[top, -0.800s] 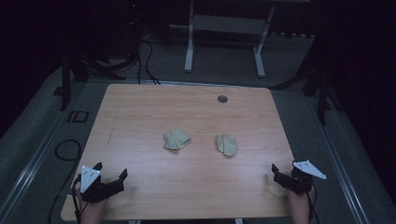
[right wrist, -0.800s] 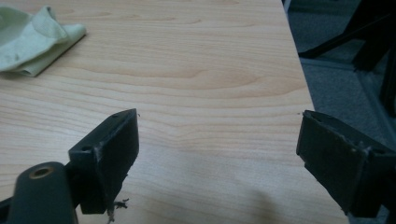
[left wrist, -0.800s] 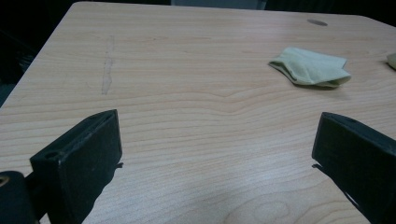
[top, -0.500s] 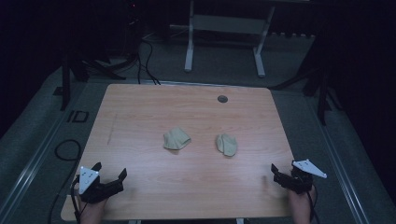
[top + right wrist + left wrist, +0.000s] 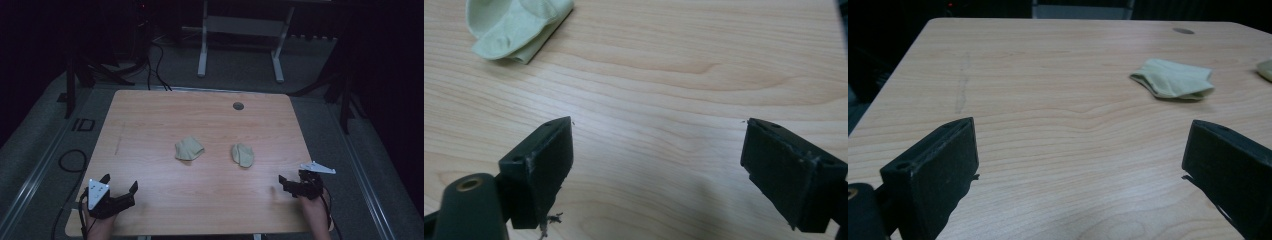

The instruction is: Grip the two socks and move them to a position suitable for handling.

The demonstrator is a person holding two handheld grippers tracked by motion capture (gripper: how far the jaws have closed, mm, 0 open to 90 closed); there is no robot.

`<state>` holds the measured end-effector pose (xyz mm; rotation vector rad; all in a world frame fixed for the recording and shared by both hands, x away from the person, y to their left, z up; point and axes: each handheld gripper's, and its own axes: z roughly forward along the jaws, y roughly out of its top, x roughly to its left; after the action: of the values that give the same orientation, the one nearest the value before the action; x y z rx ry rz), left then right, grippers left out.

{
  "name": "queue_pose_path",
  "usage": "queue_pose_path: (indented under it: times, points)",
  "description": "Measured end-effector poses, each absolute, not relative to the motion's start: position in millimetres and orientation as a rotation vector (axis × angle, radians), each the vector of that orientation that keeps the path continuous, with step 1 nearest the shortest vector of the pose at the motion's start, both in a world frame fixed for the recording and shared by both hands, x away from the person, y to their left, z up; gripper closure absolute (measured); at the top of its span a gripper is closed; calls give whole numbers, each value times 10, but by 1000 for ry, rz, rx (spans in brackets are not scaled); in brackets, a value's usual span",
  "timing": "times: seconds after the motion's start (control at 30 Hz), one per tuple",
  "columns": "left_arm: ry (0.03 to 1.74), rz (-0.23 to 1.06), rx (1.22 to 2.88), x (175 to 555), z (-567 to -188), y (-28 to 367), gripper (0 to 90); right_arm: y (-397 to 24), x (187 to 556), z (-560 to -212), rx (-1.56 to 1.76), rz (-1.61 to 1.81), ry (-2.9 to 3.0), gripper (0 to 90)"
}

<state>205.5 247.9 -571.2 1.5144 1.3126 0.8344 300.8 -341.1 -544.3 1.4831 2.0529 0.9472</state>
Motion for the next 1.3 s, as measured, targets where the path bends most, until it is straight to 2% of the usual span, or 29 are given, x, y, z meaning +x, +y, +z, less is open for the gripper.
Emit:
queue_pose_path:
  times: [0.27,0.47,0.77,1.2,1.3]
  points:
    - [1306,853,1509,2044,-5720,2486,16,-3194,3151,-5350,1473,1020,2088,136]
    - [1307,817,1522,2039,-5700,2435,16,-2978,3262,-5265,1437,1028,2104,135]
    - [1315,821,1568,2039,-5687,2376,16,-2649,3478,-5280,1410,1022,2183,132]
    - [1322,799,1563,2036,-5685,2385,16,-2203,3798,-5316,1381,981,2240,165]
    - [1319,799,1570,2036,-5686,2384,16,-2084,3858,-5322,1364,959,2263,199]
